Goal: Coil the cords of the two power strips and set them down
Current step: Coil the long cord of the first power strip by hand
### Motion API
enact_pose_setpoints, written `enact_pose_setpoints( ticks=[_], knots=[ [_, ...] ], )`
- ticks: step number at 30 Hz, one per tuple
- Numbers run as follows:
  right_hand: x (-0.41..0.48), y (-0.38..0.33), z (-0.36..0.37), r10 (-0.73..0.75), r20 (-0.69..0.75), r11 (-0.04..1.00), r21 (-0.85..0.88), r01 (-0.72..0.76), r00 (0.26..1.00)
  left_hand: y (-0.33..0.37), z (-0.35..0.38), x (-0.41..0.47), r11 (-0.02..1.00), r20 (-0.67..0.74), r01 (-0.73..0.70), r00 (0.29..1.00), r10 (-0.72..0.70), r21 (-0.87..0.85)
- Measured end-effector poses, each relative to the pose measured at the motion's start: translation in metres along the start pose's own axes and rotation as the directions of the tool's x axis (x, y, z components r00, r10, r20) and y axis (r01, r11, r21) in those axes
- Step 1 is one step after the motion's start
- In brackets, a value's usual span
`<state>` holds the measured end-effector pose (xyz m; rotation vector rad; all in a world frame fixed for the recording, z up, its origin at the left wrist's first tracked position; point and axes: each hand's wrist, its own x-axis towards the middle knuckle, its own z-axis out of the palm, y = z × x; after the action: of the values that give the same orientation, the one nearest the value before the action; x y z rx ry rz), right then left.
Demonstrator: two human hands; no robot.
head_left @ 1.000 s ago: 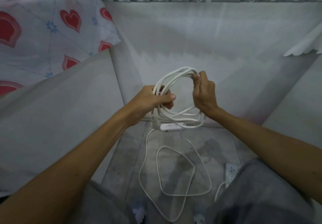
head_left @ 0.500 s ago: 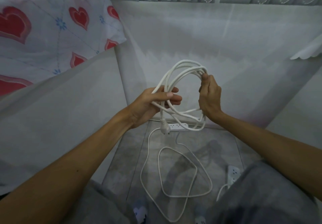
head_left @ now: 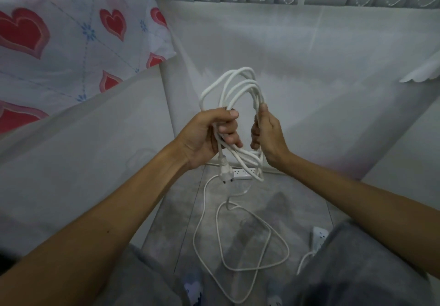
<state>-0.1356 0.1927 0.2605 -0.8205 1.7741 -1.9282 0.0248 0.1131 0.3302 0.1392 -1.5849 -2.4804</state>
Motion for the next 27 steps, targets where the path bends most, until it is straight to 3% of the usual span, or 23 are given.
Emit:
enact_pose_setpoints(
  ticks=[3, 8, 13, 16, 20, 27],
  knots=[
    [-0.001, -0.005, 0.007, 0.078, 0.118, 0.996, 0.038, -0.083, 0.99, 0.012, -0.006, -0.004, 0.991, -0.001, 0.002, 1.0, -0.002, -0.131],
    [-0.002, -0.009, 0.016, 0.138, 0.185, 0.982, 0.104, -0.159, 0.973, 0.025, -0.007, -0.01, 0.951, 0.116, 0.025, 0.993, 0.011, -0.309],
    [-0.003, -0.009, 0.014, 0.109, 0.216, 0.992, 0.036, -0.12, 0.97, 0.029, -0.002, -0.014, 0.951, -0.028, 0.016, 0.999, -0.026, -0.307],
    [-0.002, -0.005, 0.008, 0.17, 0.261, 0.982, 0.03, -0.185, 0.95, 0.028, 0.005, -0.014, 0.962, -0.151, 0.005, 0.987, -0.048, -0.273],
    [-0.002, 0.002, -0.001, 0.308, 0.43, 0.928, 0.062, -0.368, 0.849, 0.03, 0.006, -0.016, 0.953, -0.226, -0.031, 0.973, -0.04, -0.301],
    [0.007, 0.036, -0.025, 0.472, 0.675, 0.766, 0.004, -0.643, 0.566, 0.037, 0.004, -0.016, 0.928, -0.288, -0.158, 0.956, 0.058, -0.336]
  ],
)
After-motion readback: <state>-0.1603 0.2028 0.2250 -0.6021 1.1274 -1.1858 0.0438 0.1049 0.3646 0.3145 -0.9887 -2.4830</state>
